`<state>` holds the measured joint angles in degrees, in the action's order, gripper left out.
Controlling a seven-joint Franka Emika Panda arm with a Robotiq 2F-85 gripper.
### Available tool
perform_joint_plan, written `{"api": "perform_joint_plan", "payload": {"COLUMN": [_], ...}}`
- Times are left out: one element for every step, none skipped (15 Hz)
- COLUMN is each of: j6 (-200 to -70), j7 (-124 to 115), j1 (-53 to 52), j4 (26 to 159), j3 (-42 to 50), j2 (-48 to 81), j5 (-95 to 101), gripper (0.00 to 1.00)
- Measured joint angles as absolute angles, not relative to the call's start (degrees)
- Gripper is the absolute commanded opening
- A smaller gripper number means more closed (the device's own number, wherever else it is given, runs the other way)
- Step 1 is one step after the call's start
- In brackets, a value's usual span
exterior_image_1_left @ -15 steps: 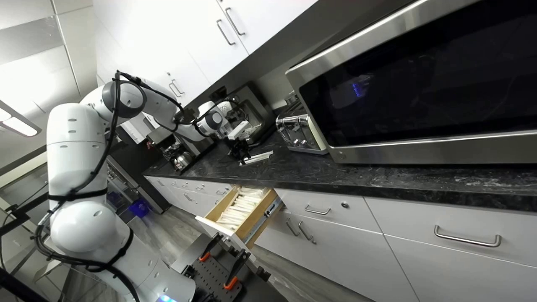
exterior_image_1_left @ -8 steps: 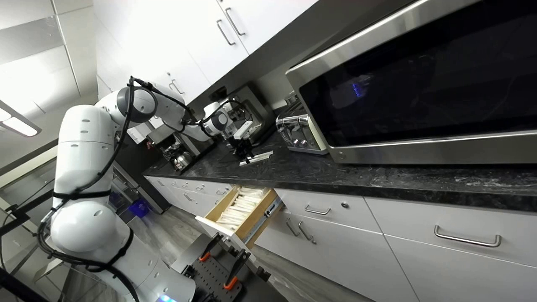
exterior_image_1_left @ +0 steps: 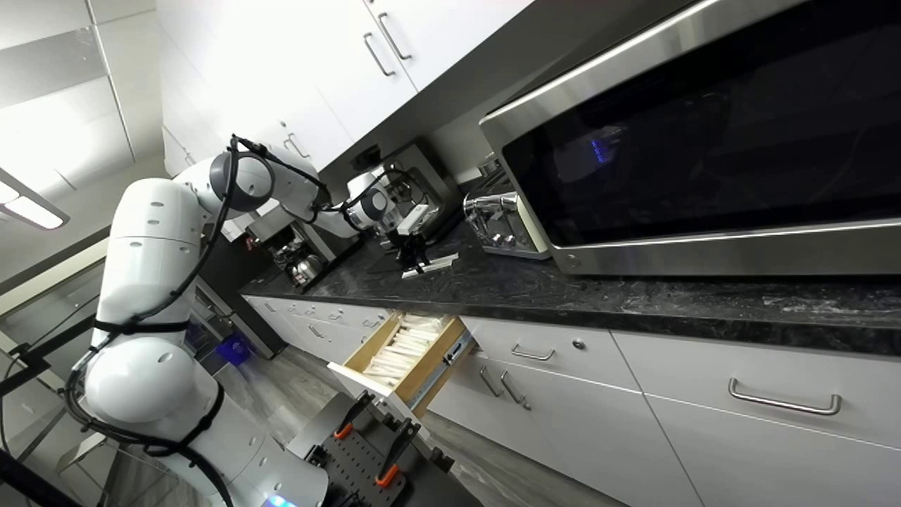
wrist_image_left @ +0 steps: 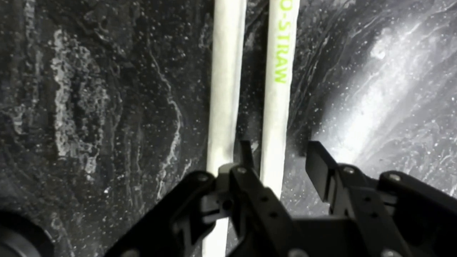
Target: Get a straw from the countertop and place it in the open drawer of the file cabinet
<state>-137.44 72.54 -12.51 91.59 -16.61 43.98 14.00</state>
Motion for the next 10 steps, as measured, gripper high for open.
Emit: {"api": "perform_joint_plan", "payload": {"j6": [-137.4,-137.4,-137.3,-137.3,-137.3,-137.3,-137.4,-137.4,-137.4,-137.4], "j7": [72.9,72.9,72.9,72.9,72.9,72.9,72.9,72.9,72.9,72.9], "j1": [-12.5,-12.5,-12.6,-12.6,-12.7,-12.8,-12.8,-12.8,-12.9,-12.9], "j4": [91.2,90.8,90.4,90.2,89.9,89.7,89.6,89.5,89.5,89.5], "j3": [-16.6,-16.6,-16.6,-16.6,-16.6,-16.6,-16.6,-16.6,-16.6,-16.6], "j2": [44.5,45.0,45.0,45.1,45.2,45.3,45.3,45.3,45.3,45.3], "j5": [14.0,14.0,14.0,14.0,14.0,14.0,14.0,14.0,14.0,14.0], "gripper": [0.05,0.01,0.0,0.0,0.0,0.0,0.0,0.0,0.0,0.0]}}
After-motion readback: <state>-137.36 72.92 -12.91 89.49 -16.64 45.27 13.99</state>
